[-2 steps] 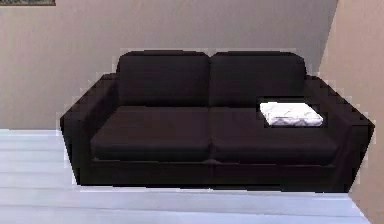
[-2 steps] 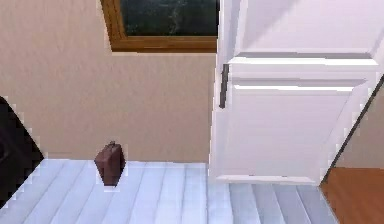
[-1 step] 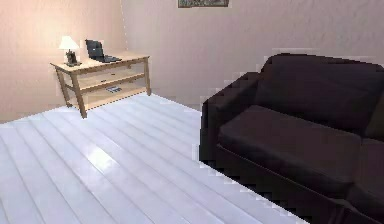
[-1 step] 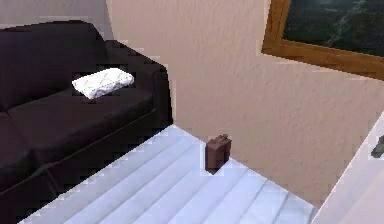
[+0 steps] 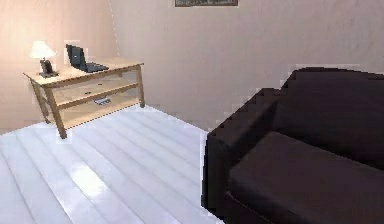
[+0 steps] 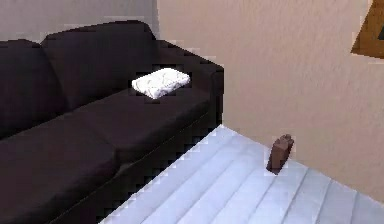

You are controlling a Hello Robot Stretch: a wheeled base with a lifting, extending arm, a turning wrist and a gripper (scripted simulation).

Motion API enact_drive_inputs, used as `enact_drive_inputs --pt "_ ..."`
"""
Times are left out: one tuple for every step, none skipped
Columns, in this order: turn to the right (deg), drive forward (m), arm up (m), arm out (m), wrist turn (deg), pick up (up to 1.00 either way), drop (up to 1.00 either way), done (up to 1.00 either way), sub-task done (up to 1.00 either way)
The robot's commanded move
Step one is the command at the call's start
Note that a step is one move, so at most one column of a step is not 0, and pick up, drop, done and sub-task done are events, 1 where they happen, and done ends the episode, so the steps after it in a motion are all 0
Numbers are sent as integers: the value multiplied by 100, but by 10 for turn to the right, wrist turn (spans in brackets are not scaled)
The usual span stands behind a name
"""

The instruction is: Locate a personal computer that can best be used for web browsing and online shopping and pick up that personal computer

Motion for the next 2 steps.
enact_drive_inputs --pt "-330 0 0 0 0 0 0 0 0" --pt "0 100 0 0 0 0 0 0 0"
